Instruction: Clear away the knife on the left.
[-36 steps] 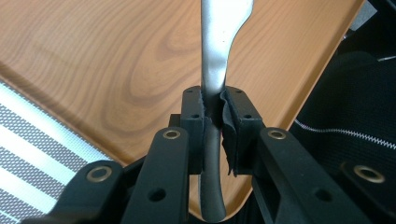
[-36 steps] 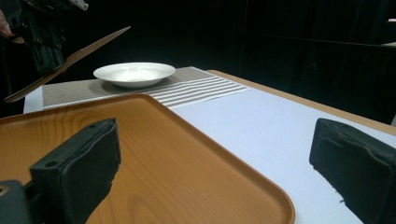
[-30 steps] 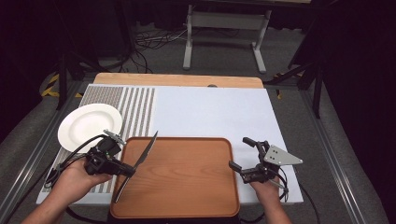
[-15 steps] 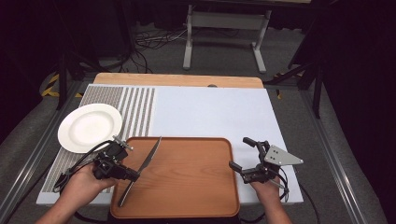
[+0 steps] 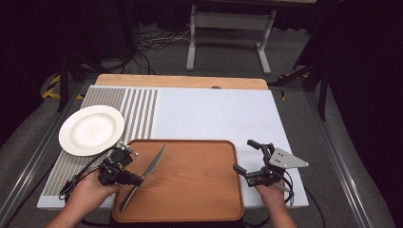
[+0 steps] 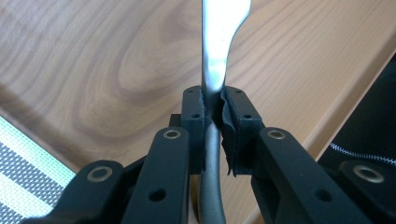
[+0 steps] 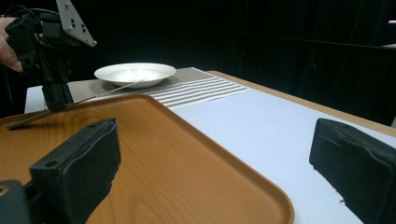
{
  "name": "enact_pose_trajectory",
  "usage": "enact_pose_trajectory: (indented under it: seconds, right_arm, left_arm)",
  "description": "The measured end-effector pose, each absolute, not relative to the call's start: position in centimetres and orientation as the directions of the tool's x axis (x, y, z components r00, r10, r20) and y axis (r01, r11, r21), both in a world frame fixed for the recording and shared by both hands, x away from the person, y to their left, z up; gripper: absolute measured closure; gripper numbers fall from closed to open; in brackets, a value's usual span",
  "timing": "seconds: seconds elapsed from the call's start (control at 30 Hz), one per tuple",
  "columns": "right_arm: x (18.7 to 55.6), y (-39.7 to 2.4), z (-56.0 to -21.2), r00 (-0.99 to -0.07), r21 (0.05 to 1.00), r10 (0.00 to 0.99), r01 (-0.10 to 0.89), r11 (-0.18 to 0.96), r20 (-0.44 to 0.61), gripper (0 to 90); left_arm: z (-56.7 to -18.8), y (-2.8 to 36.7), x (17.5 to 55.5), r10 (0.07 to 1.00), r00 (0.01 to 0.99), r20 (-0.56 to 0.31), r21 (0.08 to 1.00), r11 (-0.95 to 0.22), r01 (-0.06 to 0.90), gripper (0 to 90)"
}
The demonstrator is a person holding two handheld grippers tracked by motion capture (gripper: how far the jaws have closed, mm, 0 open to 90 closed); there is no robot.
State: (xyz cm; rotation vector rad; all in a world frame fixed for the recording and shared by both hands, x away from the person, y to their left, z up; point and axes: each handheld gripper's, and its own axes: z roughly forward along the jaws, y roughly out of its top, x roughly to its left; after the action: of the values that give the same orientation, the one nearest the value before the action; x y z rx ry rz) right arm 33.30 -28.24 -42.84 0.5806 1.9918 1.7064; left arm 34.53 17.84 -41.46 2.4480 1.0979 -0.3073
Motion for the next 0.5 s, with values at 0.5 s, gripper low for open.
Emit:
enact_pose_trajectory:
  seconds: [0.5]
  right_arm:
    - [33.32, -28.25, -42.86, -0.809, 0.989, 0.585, 0.028, 0.145, -0.063, 2.6]
  left_arm:
    - [-42.5, 17.08, 34.59, 0.669, 0.655, -0.352, 0.282, -0.591, 0.755, 80.3]
